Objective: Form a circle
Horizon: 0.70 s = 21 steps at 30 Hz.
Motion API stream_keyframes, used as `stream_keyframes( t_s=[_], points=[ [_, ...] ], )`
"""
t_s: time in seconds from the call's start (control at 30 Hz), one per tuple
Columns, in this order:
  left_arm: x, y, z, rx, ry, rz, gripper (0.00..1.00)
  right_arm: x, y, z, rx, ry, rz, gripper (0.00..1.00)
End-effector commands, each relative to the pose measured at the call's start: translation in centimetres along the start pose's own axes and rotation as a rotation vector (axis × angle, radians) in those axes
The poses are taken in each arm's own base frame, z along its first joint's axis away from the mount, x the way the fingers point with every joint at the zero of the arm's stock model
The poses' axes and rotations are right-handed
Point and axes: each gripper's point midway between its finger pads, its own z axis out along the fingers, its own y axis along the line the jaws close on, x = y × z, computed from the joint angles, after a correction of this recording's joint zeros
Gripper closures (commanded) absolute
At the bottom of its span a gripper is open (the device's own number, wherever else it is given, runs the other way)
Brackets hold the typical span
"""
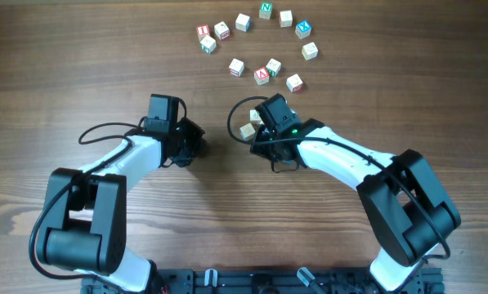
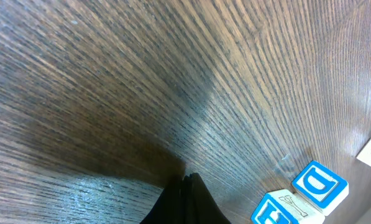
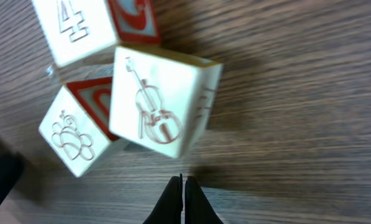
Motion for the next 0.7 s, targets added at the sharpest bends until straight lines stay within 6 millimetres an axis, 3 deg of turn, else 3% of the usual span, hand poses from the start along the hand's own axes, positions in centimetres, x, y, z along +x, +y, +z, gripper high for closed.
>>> stream_keyframes(
  t_s=[0.0,0.67],
  points=[
    [-0.5,5.3,1.1,-0.163,-0.033,-0.051,0.96,0.2,0.3,0.5,-0.021,0.005,-0.074,0.95],
    [-0.4,5.2,1.1,-0.157,-0.028,-0.052,0.96,-0.8,1.6,0.8,-0.071,-0.041,-0.164,0.95]
  ],
)
